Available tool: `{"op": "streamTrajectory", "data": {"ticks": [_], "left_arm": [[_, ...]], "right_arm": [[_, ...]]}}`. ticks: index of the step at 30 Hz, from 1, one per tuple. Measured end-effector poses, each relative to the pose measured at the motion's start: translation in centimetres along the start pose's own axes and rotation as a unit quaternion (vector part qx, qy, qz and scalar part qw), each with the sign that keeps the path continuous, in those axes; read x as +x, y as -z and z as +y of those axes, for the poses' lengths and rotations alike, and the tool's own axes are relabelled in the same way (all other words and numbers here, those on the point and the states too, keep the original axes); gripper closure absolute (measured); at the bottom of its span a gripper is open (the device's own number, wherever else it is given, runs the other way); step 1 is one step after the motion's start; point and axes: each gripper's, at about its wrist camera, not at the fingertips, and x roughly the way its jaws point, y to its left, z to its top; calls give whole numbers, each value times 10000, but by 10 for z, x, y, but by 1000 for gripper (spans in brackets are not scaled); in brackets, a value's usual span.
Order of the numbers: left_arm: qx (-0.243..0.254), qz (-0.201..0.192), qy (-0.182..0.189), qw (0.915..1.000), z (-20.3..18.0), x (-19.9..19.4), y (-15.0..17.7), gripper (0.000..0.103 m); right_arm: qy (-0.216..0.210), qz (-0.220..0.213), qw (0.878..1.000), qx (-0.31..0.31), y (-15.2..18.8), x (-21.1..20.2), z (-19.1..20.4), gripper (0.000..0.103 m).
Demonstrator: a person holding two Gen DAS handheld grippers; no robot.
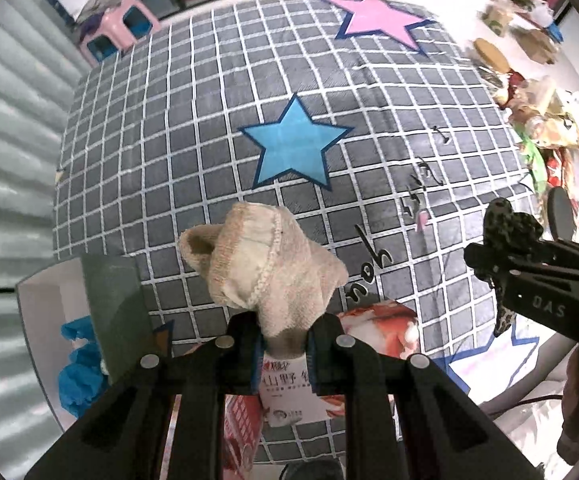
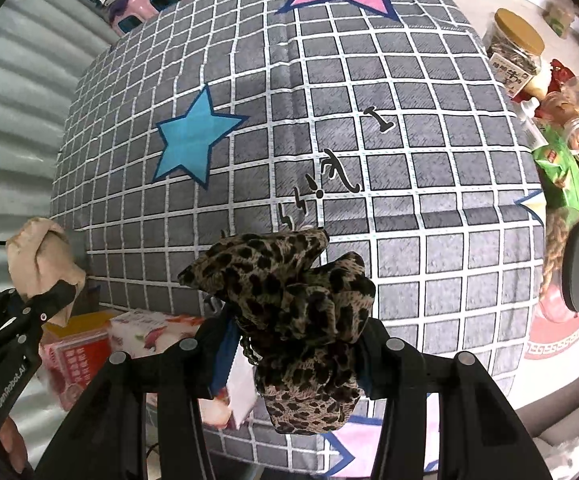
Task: Organize soft objects
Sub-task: 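Carry the beige sock in the left tool while the right tool carries the leopard cloth over the box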
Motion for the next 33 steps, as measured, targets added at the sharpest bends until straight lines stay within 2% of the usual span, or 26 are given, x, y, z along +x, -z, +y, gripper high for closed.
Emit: {"op": "streamTrajectory", "data": {"ticks": [6,15,24,33], "left_arm": [[138,-217,-8,9997,10,-13,18,85],[-59,-471,72,9988,33,-33,35,85],[-495,-795,8,9956,77,-56,46,85],[-1164,-973,-102,9884,133,-72,66,85]], "right_arm": [[88,-148,9996,-229,13,-17,24,53],[54,-228,9981,-565,19,-31,65,53],[32,-418,9932,-1085,17,-48,122,53],[-27,-534,9826,-1776,11,-57,193,53]]}}
